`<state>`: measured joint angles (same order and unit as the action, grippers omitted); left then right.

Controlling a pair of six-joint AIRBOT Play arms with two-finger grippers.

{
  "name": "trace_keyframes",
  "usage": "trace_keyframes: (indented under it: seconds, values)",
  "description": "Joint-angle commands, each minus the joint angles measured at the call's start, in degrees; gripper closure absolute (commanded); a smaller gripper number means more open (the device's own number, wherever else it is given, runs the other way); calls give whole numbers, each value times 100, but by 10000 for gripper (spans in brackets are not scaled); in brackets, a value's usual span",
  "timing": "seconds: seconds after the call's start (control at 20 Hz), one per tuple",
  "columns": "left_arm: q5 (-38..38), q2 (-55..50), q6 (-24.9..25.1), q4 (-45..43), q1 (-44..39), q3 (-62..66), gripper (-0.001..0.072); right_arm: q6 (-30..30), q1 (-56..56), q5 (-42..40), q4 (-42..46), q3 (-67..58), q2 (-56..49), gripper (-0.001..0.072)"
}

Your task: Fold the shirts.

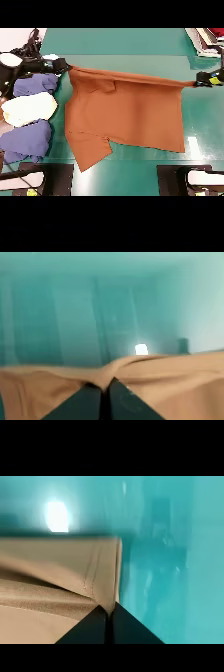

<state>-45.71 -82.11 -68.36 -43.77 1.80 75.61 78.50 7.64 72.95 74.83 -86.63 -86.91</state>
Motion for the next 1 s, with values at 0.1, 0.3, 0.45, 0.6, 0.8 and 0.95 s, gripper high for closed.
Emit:
trace_keyframes:
  seconds: [0.1,0.3,0.45,0.6,0.8,0.95]
  values:
    - [168,-905,142,-92,-31,938,678,4,-177,-568,-535,-667,-675,697]
    - [-1193,-903,136,-490,334,1054,679,11,-361,-494,-107,-33,-313,698]
    - [-2041,-903,131,-1134,476,758,679,11,-461,-765,-164,1058,181,698]
    - [-2000,-907,127,-1189,472,238,679,11,-629,-1174,-168,1880,520,696]
    - [-1897,-905,-374,-1364,472,-76,608,111,-787,-1239,-179,2417,575,695]
    - [-1987,-887,-588,-1373,479,-74,209,356,-772,-1110,-181,2511,575,321]
